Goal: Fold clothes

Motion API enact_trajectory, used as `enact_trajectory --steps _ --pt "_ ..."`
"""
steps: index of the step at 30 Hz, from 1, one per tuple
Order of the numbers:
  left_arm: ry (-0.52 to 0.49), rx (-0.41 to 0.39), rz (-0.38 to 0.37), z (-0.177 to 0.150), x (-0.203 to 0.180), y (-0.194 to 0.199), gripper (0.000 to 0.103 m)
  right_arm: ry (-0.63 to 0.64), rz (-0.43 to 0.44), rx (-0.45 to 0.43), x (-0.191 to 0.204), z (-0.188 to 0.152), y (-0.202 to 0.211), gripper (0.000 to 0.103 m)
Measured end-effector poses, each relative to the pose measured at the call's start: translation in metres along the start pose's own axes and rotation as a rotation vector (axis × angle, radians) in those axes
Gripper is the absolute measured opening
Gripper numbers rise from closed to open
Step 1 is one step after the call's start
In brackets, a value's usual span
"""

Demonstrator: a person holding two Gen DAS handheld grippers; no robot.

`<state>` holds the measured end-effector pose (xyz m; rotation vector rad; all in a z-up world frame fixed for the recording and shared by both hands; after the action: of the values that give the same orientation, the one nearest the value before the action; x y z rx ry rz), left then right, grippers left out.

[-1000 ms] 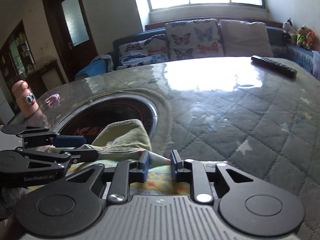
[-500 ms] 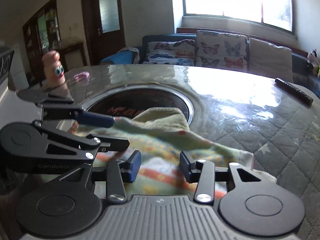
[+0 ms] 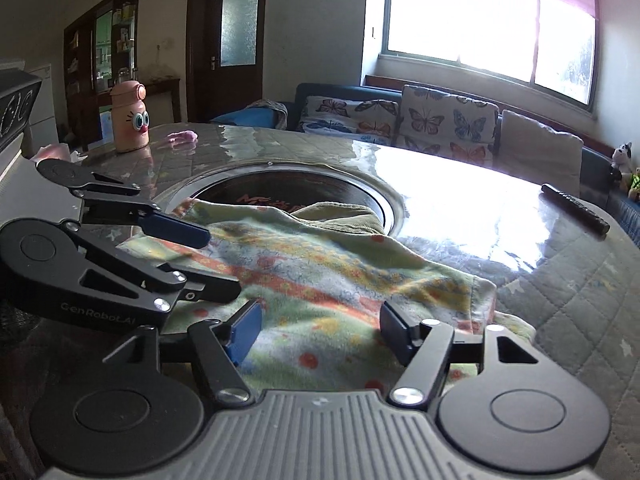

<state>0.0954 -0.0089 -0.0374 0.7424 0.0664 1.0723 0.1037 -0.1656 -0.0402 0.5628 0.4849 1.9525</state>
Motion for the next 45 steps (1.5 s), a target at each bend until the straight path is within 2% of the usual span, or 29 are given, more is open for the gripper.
enact_trajectory --steps 1,7,17,20,28,32,34,39,45 --pt "0.003 -0.001 0.003 -0.002 -0.001 0.002 0.057 0.000 0.005 0.000 0.000 -0.001 0.001 0.077" --pt "0.040 -0.001 0.021 -0.014 -0.002 0.015 0.064 0.008 0.010 0.000 0.000 -0.010 0.007 0.085" --pt "0.093 -0.001 0.043 -0.035 0.001 0.033 0.076 -0.087 0.015 0.027 -0.017 -0.012 0.006 0.103" --pt "0.109 0.001 0.056 -0.040 0.003 0.037 0.084 -0.110 0.021 0.035 -0.021 -0.012 0.005 0.103" --pt "0.143 -0.018 0.056 -0.046 0.007 0.046 0.089 -0.127 0.028 0.053 -0.023 -0.013 0.003 0.103" --pt "0.174 -0.035 0.086 -0.045 0.015 0.054 0.094 -0.114 0.017 0.053 -0.020 -0.014 0.002 0.103" --pt "0.191 -0.034 0.111 -0.043 0.019 0.055 0.102 -0.100 0.004 0.048 -0.017 -0.016 0.002 0.103" --pt "0.209 0.017 0.160 -0.049 0.023 0.048 0.103 -0.100 0.004 0.043 -0.018 -0.017 0.003 0.103" --pt "0.231 0.075 0.183 -0.061 0.029 0.051 0.103 -0.095 0.001 0.040 -0.017 -0.017 0.003 0.103"
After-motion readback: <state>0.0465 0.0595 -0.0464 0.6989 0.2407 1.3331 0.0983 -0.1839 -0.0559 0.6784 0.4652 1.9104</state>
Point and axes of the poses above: each gripper's, at about its wrist camera, not at the fingertips, and y roughly against the way its jaws point, x to its left, z to its top, the point moved 2 cm from there along -y, roughly the way its jaws point, and after that the axes turned 15 degrees about -y, right-handed, at the moved point
